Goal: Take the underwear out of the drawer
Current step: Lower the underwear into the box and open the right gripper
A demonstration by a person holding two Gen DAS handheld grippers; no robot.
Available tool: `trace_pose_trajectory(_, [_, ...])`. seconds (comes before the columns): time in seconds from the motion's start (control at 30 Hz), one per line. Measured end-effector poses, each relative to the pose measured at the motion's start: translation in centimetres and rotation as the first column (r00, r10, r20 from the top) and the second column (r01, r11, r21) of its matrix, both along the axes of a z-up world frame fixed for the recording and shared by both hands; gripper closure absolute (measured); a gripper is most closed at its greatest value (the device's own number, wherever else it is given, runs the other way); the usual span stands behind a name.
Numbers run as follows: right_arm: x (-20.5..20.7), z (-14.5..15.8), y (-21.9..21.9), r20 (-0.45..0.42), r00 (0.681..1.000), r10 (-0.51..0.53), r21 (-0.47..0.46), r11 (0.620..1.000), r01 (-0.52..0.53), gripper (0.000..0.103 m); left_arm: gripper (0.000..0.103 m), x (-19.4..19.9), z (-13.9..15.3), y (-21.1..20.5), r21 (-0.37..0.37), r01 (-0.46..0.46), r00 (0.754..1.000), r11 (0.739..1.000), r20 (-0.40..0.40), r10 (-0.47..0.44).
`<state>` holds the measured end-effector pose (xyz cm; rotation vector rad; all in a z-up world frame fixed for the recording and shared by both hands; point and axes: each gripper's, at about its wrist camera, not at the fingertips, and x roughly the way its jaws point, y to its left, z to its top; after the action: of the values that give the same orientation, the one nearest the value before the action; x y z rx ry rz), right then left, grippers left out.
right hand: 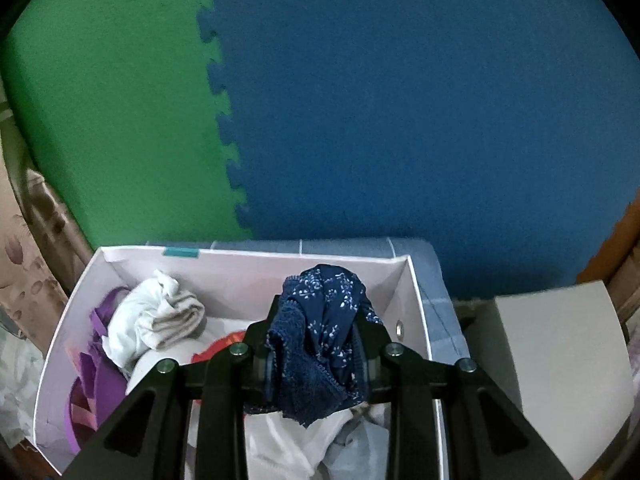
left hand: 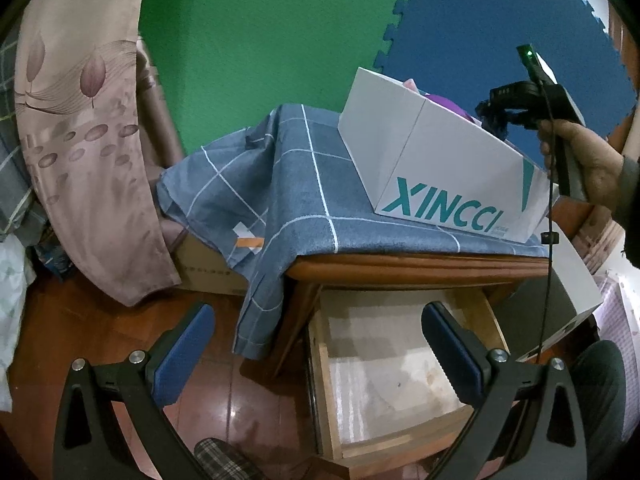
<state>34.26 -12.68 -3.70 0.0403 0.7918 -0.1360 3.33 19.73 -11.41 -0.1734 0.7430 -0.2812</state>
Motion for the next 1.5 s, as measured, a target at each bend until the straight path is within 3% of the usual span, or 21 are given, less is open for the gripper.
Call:
trace_pose_trajectory(0.1, [0.0,0.0,-0.1,0.007,1.0,-0.011,0.001,1.0,0.011,0.073,0.001,0.1,0.0,-0.3,0.005,0.006,1.0,1.0,-0.001,-0.006])
trace_pose_trajectory(0.3, [1.4,-0.6,-0.5,-0.055,0.998,-0.03,0.012,0.999,0.03,0.071,0.001,0.1,-0.5,-1.4,0.05,0.034,0.999,0.998,-0.011,-0.034])
trace_pose_trajectory(0.4, [1.9,-0.9,-0.1,-0.094,0.995,-0.03,-0.025,0.999,0.027,0.071,0.001,0.1,-0.6,-1.3,0.047,0.033,0.999,0.998,-0.016,-0.032])
trace_pose_trajectory(0.57, [2.7,-1.5,0.3,-0.149,0.989,-0.02,-0.054,0.998,0.012,0.054,0.001,0.4,-0.9,-1.6,0.055,0.044,0.999,0.998,-0.031,-0.042])
trace_pose_trajectory(0.87, [2.6,-1.4,0.5,-0.153,0.988,-0.028,-0.071,0.997,0.017,0.04,0.001,0.1,-0.9,-1.6,0.054,0.051,0.998,0.997,-0.029,-0.05])
trace_pose_trajectory(1.17, [2.0,-1.6,0.8,-0.153,0.987,-0.039,-0.102,0.994,0.023,0.038,0.001,0.2,-0.9,-1.6,0.048,0.051,0.998,0.998,-0.03,-0.049])
trace_pose_trajectory(1.3, [0.7,-1.1,0.6,-0.113,0.99,-0.078,-0.105,0.992,0.066,0.033,0.001,0.4,-1.2,-1.6,0.042,0.035,0.998,0.998,-0.045,-0.034])
trace_pose_trajectory(1.5, [-2.5,-1.2,0.1,-0.112,0.99,-0.085,-0.045,0.996,0.08,0.031,0.001,0.7,-0.7,-3.4,0.124,0.023,0.998,0.992,-0.053,-0.017])
